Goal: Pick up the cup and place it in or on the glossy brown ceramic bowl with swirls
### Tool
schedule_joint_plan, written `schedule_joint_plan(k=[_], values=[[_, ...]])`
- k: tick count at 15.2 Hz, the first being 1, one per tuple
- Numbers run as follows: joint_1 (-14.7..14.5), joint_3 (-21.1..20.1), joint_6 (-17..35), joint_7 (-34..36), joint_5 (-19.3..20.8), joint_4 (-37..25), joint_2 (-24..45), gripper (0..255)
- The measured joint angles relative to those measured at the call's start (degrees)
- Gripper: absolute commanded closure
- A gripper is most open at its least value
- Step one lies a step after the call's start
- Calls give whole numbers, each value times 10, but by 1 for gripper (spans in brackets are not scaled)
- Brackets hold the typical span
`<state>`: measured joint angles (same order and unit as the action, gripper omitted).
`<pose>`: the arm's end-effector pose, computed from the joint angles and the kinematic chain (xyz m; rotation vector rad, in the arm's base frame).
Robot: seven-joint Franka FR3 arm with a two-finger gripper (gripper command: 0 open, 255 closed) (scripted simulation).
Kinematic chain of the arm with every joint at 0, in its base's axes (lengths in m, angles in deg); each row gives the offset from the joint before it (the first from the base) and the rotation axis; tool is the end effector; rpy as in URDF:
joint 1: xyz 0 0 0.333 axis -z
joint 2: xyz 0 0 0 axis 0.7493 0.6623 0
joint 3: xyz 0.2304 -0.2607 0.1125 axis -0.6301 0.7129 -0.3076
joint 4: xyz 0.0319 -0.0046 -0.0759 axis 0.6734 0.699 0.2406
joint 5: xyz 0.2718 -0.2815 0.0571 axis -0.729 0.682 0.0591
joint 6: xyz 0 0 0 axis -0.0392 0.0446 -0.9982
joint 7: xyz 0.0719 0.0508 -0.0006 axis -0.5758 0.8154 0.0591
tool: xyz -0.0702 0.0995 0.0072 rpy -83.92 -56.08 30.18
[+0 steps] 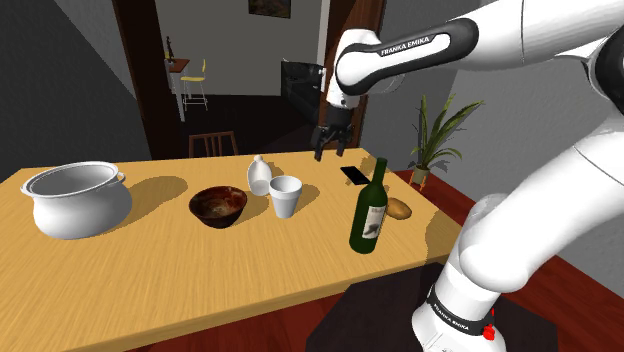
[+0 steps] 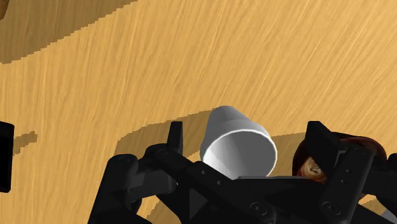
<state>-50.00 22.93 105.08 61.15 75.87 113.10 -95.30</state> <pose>0.4166 -0.0550 0.5183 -3.0608 0.2962 -0.1266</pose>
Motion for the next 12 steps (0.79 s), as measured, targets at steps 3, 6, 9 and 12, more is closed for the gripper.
schedule_joint_plan(k=[3, 6, 9, 12], values=[[-2, 10, 40, -14, -8, -24, 68, 0], [-3, 17, 81, -29, -19, -39, 129, 0], [-4, 23, 109, -45, -34, -77, 200, 0], [-2, 26, 128, -60, -51, -120, 267, 0]])
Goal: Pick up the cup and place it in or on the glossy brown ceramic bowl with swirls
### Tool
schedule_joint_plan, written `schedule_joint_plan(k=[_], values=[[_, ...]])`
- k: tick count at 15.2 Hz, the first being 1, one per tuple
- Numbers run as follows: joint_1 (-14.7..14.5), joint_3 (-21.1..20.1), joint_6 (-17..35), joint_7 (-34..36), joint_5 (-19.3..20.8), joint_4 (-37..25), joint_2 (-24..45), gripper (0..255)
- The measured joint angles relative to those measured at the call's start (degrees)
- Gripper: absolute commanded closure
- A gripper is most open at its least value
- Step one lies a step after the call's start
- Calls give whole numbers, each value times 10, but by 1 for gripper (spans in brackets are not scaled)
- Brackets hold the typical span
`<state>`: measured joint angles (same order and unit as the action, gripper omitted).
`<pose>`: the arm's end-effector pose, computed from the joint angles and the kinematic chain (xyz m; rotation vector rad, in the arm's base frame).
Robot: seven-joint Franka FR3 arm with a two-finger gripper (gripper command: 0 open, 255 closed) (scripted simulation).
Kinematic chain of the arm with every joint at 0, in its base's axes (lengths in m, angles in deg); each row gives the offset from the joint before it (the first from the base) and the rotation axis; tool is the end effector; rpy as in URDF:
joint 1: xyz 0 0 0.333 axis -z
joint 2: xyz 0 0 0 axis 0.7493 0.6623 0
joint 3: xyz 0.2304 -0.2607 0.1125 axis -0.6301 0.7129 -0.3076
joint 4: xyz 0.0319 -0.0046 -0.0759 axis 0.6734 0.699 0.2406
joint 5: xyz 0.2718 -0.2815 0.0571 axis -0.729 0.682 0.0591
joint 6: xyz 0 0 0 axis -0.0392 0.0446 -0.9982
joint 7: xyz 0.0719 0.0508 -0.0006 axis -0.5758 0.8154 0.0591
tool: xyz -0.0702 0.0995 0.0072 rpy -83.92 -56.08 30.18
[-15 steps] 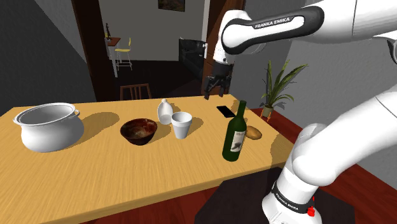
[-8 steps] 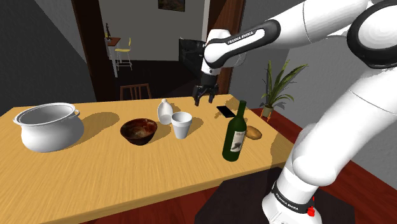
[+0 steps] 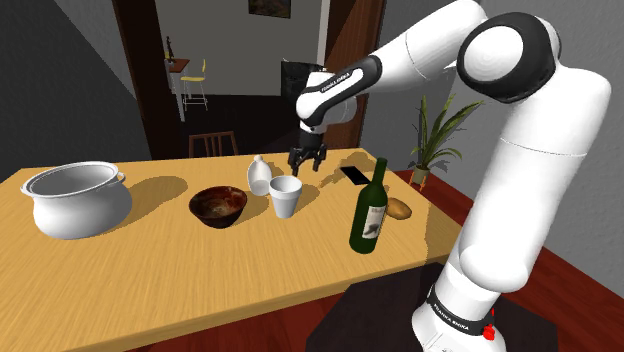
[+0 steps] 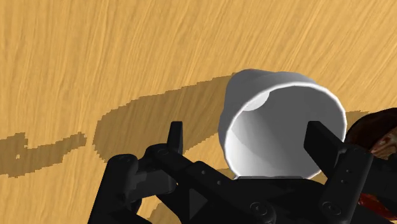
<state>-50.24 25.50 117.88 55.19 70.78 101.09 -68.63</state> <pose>0.5523 -0.0841 0.4128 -3.0650 0.2994 -0.0924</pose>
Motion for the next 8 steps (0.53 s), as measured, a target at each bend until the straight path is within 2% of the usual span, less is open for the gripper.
schedule_joint_plan(k=[3, 8], values=[[5, 0, 15, -16, -17, -47, 68, 0], [7, -3, 48, -25, -29, -47, 103, 0]])
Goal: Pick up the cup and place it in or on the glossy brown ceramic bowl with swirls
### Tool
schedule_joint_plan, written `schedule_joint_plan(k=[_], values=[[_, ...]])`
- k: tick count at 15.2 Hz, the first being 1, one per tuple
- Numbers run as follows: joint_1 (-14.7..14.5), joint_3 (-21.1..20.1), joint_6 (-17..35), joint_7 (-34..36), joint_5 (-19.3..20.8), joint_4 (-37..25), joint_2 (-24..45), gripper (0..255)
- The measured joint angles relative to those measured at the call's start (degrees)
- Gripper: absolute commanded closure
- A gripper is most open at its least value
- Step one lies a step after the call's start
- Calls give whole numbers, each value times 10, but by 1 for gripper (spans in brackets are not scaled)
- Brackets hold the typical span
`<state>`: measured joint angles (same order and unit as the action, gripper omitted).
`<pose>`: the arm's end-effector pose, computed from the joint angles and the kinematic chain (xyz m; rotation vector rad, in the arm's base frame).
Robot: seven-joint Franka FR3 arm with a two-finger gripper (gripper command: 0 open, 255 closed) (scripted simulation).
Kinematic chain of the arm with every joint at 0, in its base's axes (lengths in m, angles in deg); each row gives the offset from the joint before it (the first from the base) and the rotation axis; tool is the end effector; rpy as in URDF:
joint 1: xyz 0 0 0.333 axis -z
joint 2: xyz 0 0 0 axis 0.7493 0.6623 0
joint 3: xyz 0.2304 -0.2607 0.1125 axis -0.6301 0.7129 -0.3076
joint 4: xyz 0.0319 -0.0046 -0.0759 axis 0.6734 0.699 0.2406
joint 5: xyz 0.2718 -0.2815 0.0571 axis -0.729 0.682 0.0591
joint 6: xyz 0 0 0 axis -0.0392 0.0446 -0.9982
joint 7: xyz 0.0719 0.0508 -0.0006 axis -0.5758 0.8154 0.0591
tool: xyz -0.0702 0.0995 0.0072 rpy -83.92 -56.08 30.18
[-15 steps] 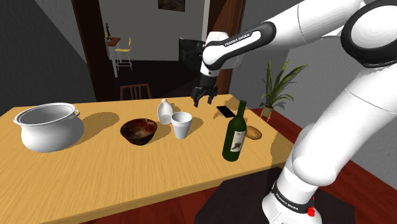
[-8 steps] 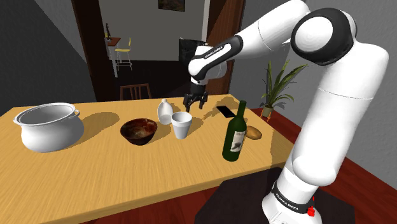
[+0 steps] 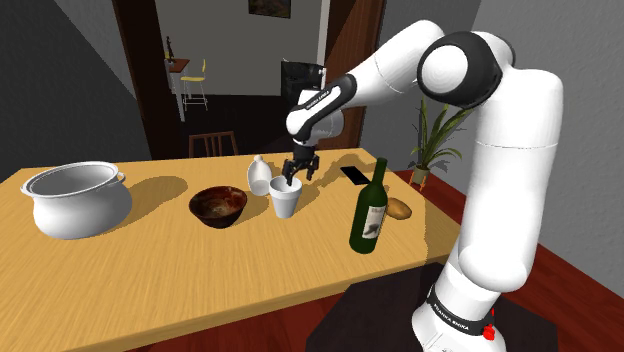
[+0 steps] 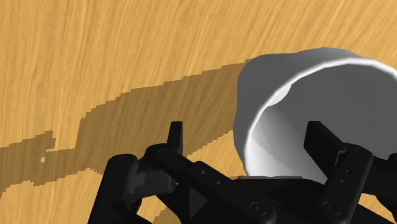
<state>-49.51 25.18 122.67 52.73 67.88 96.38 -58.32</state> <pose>0.5950 -0.0923 0.3543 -3.0665 0.2994 -0.0798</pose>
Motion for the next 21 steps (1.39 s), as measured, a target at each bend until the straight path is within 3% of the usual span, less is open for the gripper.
schedule_joint_plan(k=[9, 10, 21], values=[[1, -3, 23, -5, -8, 2, 21, 0], [1, -3, 23, -5, -8, 2, 21, 255], [0, -3, 20, -4, -7, 0, 19, 255]])
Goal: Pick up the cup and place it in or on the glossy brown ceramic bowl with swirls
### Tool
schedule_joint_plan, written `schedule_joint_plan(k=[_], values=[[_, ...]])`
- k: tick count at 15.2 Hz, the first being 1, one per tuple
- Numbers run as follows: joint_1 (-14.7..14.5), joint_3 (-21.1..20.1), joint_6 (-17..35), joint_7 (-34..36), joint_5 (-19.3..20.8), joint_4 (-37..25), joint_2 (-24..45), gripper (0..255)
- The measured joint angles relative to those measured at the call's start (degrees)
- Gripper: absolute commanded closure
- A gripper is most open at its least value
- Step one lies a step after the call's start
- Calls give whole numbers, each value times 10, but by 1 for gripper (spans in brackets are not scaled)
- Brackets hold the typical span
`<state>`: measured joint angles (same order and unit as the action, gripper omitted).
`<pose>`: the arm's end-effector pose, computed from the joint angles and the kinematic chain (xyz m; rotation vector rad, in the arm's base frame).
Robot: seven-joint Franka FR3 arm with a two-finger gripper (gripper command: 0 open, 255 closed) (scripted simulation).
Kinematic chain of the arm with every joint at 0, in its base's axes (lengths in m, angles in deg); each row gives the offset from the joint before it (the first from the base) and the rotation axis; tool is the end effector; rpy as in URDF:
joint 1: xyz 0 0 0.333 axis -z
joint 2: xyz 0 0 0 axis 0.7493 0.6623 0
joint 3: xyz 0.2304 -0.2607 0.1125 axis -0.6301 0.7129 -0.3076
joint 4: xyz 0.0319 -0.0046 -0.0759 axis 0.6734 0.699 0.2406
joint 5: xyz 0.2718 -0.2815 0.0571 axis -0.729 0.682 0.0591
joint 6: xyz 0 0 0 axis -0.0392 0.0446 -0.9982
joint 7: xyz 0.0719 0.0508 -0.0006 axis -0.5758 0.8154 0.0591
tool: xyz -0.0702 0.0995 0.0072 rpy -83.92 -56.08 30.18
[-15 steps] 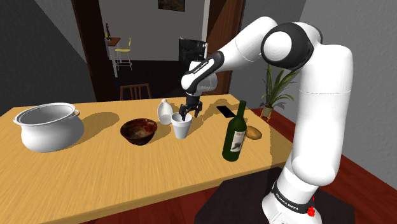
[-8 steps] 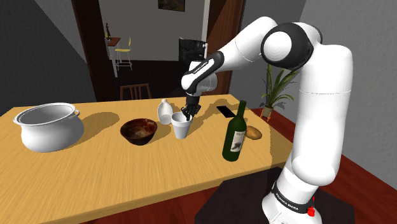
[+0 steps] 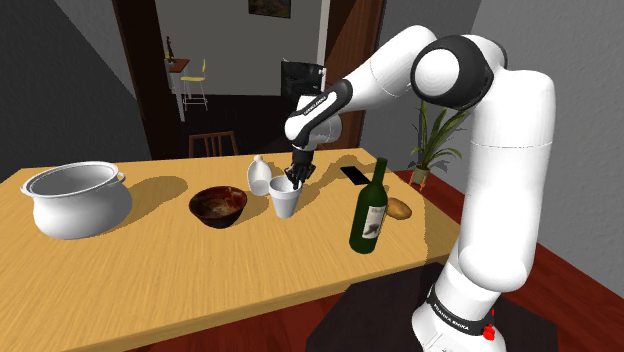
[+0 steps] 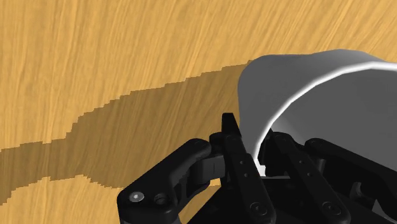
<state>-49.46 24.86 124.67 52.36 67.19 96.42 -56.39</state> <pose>0.5997 -0.0906 0.3371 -3.0662 0.2988 -0.0818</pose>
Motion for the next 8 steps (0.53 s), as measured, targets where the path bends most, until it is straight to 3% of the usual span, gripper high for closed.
schedule_joint_plan(k=[8], values=[[-3, 5, -49, 12, 14, -14, -36, 255]])
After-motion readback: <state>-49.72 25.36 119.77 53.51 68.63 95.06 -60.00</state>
